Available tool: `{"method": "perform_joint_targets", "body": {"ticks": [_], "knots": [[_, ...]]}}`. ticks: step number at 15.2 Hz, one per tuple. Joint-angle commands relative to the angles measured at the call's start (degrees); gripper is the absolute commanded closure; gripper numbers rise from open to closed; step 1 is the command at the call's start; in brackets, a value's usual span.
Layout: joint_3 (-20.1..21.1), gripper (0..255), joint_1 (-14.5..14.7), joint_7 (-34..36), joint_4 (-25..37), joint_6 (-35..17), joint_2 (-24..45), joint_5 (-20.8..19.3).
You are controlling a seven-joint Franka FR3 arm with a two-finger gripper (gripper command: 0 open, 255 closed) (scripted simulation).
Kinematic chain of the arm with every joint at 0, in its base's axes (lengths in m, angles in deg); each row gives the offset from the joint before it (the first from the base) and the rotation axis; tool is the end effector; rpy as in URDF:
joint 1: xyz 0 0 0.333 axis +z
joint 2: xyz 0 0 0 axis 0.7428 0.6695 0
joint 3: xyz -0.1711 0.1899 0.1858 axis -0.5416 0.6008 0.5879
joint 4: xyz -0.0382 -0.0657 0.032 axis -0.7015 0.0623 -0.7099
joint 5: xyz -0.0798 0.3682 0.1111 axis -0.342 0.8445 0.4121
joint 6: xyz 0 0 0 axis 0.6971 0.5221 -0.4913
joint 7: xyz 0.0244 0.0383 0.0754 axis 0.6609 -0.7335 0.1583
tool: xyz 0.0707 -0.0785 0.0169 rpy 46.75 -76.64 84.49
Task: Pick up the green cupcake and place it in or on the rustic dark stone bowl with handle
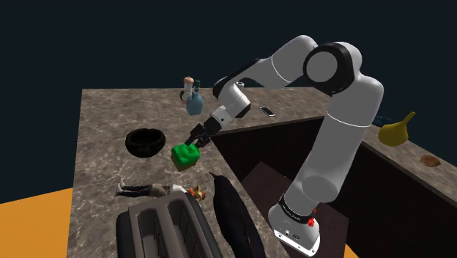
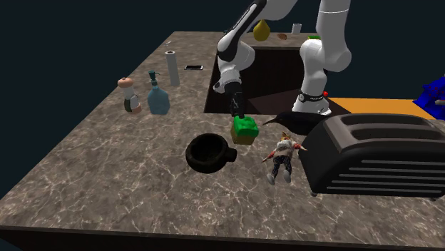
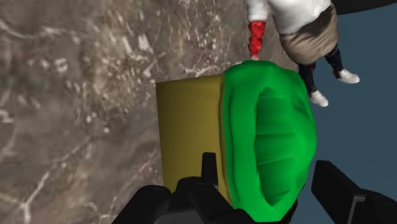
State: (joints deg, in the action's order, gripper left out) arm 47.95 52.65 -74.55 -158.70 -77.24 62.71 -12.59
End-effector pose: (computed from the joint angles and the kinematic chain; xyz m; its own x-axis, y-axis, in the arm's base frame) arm 0.4661 -0.0183 0.2421 0.9913 -0.1264 0.0364 -0.0401 -0.5539 -0.8316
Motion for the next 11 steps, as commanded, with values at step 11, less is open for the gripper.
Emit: {"method": "perform_joint_targets", "body": {"ticks": [11], "knots": [[-0.55,255,0.02,8.63,-0.16,1.89,-8.36,-5.36]]}}
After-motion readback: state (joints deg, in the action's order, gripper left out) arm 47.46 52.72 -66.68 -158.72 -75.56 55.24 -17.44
